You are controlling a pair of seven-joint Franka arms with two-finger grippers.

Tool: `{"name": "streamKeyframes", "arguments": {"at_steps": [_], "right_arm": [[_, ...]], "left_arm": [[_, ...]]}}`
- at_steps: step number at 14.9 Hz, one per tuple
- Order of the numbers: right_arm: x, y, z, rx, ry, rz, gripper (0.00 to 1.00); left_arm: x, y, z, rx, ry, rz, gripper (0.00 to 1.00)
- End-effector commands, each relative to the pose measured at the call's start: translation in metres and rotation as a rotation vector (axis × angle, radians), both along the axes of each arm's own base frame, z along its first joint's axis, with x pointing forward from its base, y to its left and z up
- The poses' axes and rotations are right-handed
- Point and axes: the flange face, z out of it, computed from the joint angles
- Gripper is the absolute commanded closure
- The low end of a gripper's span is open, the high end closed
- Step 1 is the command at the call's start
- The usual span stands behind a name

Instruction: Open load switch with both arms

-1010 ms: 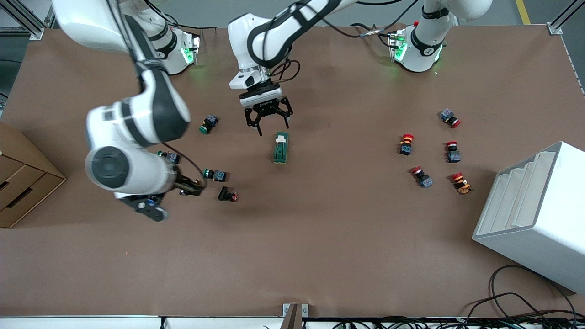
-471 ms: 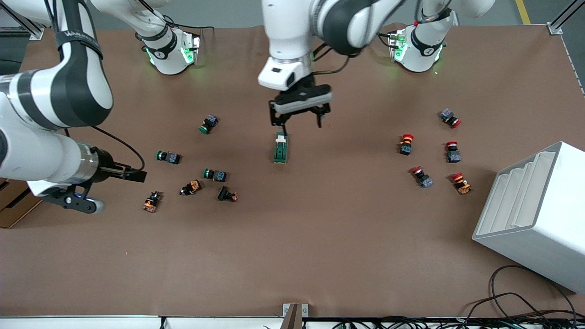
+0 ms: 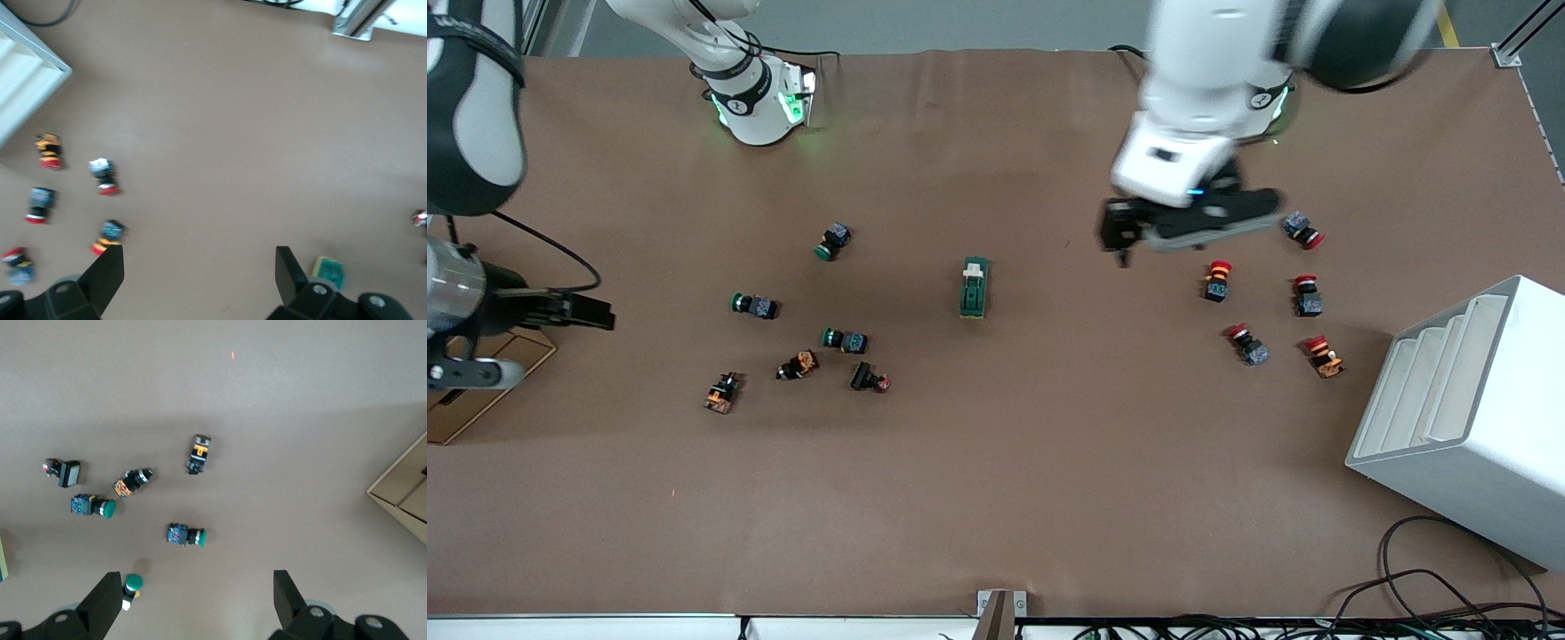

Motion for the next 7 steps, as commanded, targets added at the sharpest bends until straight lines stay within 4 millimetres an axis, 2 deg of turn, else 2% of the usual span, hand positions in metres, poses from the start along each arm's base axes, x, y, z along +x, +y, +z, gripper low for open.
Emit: {"name": "streamKeyframes", "arguments": {"at_steps": [1,3,4,5,6,7], "right_arm": [[-0.009,-0.017,0.023,-0.013,-0.005,-0.011,0.00],[-0.012,-0.036,0.034,0.000,-0.017,-0.042,0.00],[-0.013,-0.037,0.034,0.004,-0.007,-0.047,0.00],[-0.017,-0.035,0.039,0.015,0.002,-0.047,0.00],[-0.023,-0.031,0.047,0.024,0.009,-0.043,0.00],[-0.034,-0.029,0.059,0.028,0.024,-0.047,0.00]], "left_arm": [[0.015,0.063,0.010,0.025,0.073,-0.080,0.00],[0.023,0.121,0.027,0.013,0.116,-0.180,0.00],[0.021,0.145,0.037,0.002,0.114,-0.228,0.00],[0.020,0.164,0.038,0.006,0.133,-0.267,0.00],[0.018,0.190,0.045,0.012,0.154,-0.277,0.00],[0.012,0.204,0.051,0.012,0.171,-0.285,0.00]]}}
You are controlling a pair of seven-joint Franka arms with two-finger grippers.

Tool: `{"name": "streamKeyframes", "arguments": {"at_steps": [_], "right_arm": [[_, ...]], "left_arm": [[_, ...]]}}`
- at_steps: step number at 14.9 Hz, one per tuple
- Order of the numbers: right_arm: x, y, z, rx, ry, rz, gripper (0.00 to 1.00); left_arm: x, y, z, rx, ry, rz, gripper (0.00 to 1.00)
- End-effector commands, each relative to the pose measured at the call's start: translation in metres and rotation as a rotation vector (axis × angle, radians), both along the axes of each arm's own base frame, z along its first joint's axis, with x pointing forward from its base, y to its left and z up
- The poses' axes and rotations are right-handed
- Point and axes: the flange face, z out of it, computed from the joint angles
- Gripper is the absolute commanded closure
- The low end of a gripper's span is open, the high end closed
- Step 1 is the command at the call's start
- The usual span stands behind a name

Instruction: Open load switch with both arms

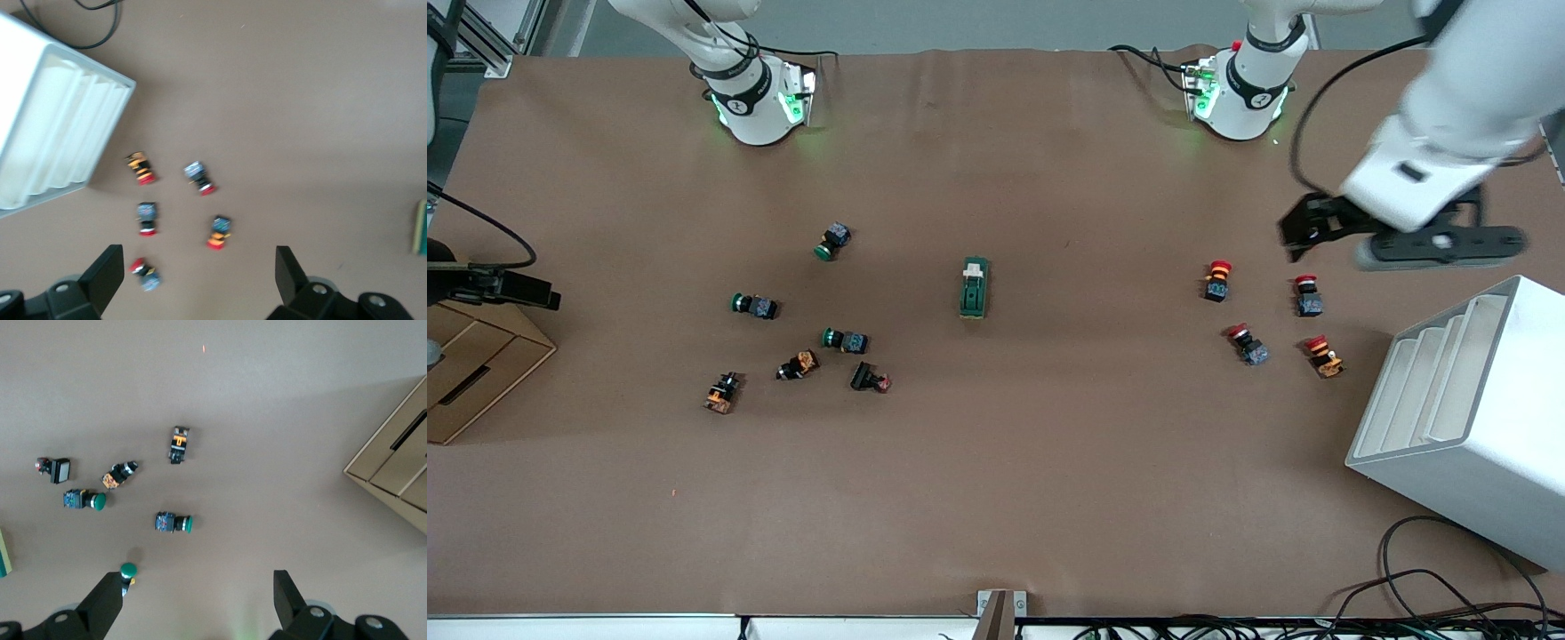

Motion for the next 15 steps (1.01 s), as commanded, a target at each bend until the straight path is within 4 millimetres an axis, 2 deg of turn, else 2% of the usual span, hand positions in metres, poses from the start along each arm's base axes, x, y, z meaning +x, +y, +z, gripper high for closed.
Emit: {"name": "streamKeyframes", "arguments": {"at_steps": [1,2,5,7,8,11,15], "right_arm": [[-0.033,0.005,0.040,0.026,0.010,0.009,0.00],[-0.040,0.002,0.040,0.027,0.025,0.011,0.00],[-0.057,0.006,0.046,0.025,0.012,0.018,0.00],[-0.070,0.009,0.043,0.025,-0.007,0.022,0.00],[-0.082,0.011,0.043,0.024,-0.028,0.023,0.00],[-0.103,0.021,0.050,0.023,-0.056,0.038,0.00],[-0.108,0.020,0.062,0.014,-0.058,0.031,0.00]], "left_arm": [[-0.025,0.032,0.023,-0.030,0.034,-0.051,0.00],[-0.029,0.049,0.024,-0.062,0.041,-0.057,0.00],[-0.052,0.061,0.028,-0.087,0.048,-0.080,0.00],[-0.079,0.062,0.034,-0.079,0.040,-0.080,0.00],[-0.083,0.057,0.036,-0.078,0.035,-0.089,0.00],[-0.081,0.049,0.033,-0.074,0.037,-0.104,0.00],[-0.068,0.057,0.020,-0.082,0.059,-0.089,0.00]]}}
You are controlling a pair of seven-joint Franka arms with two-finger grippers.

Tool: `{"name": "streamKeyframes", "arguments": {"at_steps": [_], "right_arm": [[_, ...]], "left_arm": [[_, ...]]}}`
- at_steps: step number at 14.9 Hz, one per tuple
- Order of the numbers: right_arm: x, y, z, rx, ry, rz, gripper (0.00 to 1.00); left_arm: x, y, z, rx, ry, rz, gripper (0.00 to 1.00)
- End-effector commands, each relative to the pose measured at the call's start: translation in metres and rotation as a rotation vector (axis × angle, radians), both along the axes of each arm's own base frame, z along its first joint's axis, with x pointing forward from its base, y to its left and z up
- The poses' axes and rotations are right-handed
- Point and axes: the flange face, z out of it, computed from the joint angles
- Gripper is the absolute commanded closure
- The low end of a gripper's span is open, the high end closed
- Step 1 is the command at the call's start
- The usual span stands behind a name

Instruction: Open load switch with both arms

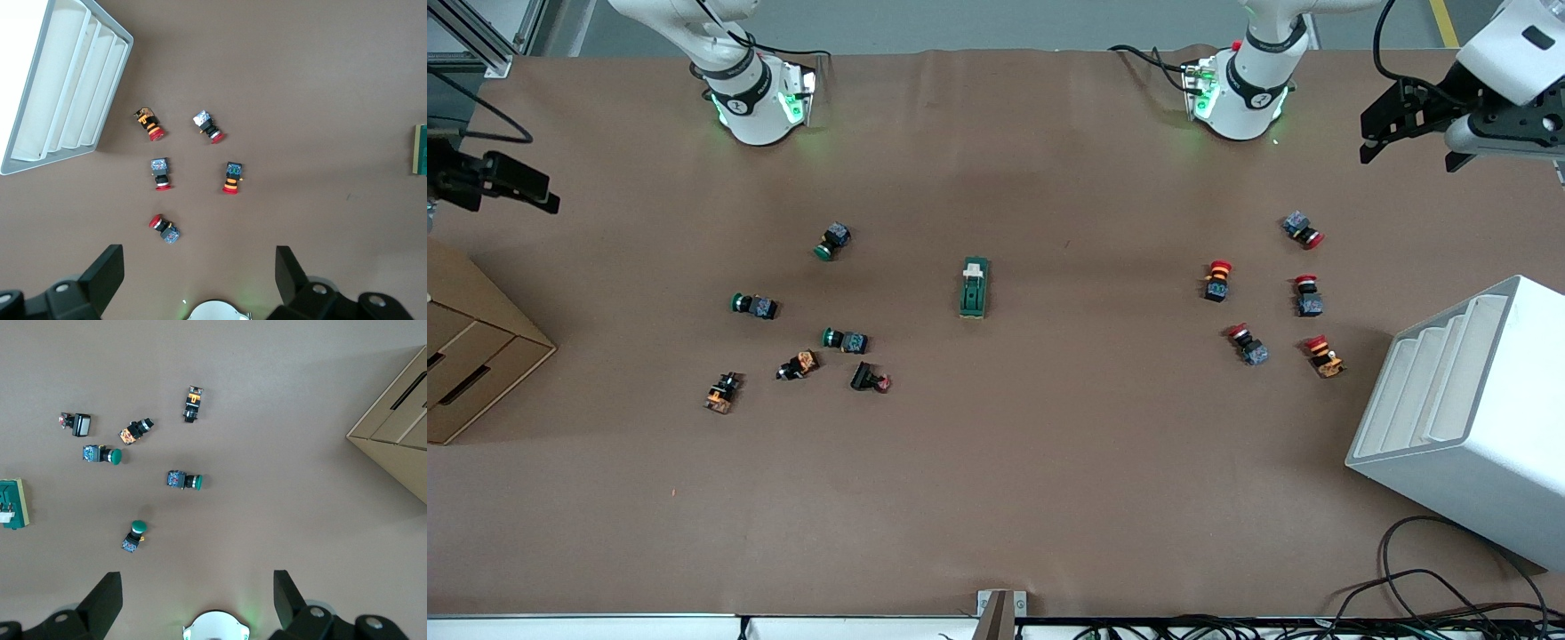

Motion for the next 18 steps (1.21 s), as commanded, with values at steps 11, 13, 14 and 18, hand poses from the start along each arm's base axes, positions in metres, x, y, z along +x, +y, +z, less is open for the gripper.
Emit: {"name": "streamKeyframes", "arguments": {"at_steps": [11,13,14,18], "right_arm": [[-0.024,0.002,0.027,0.006,-0.022,0.003,0.00],[-0.025,0.005,0.030,0.004,-0.037,0.008,0.00],[-0.025,0.004,0.029,0.006,-0.036,0.005,0.00],[-0.022,0.010,0.030,0.009,-0.059,0.016,0.00]], "left_arm": [[0.011,0.007,-0.007,-0.023,-0.003,0.002,0.00],[0.014,0.017,-0.011,-0.025,0.005,0.020,0.00],[0.015,0.019,-0.012,-0.024,0.006,0.024,0.00],[0.025,0.025,0.001,-0.020,-0.016,0.037,0.00]]}}
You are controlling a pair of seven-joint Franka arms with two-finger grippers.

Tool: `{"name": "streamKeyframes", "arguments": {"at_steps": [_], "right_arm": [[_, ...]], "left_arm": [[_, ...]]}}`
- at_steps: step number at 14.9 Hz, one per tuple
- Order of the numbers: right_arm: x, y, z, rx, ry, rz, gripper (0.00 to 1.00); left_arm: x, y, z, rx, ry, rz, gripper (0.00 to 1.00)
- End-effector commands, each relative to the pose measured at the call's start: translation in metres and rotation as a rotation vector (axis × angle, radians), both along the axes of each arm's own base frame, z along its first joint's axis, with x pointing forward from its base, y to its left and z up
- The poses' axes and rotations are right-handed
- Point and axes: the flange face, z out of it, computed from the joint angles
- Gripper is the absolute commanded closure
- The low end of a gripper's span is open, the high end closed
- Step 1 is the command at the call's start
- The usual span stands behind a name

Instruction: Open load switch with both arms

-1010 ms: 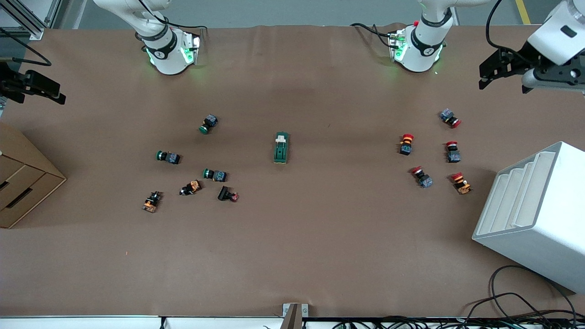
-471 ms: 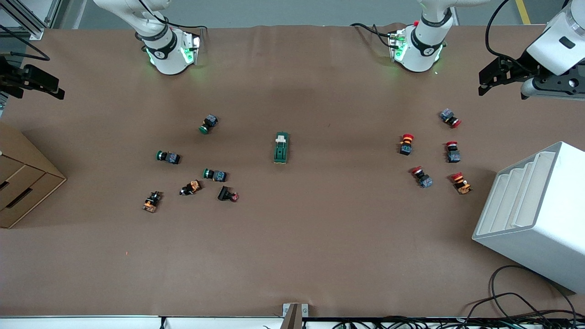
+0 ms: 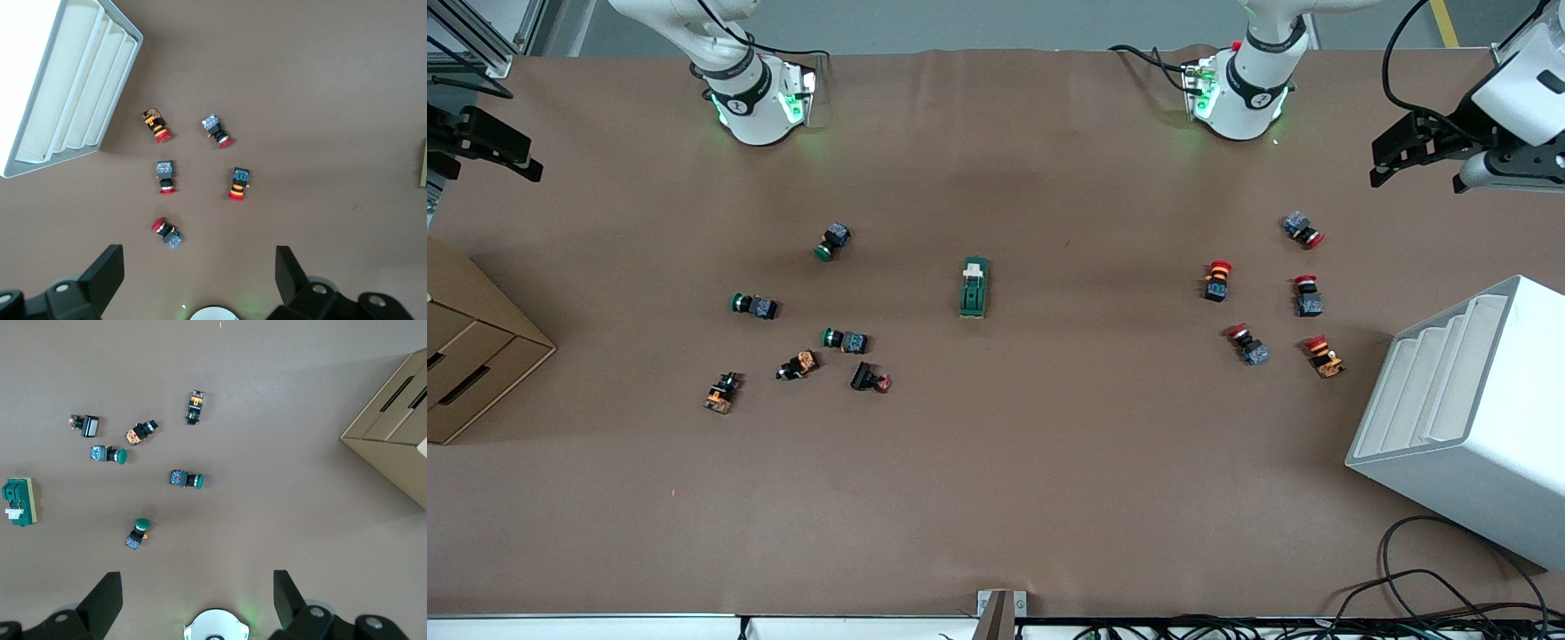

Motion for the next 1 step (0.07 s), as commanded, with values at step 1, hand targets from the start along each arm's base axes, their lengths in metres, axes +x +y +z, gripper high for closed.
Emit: {"name": "streamKeyframes", "arguments": {"at_steps": [1], "right_arm": [[-0.0026,0.0068,0.0025,0.009,-0.023,0.011,0.00]], "left_arm": [[0.0076,0.0037,0.0126,-0.010,-0.017,-0.005,0.00]]}}
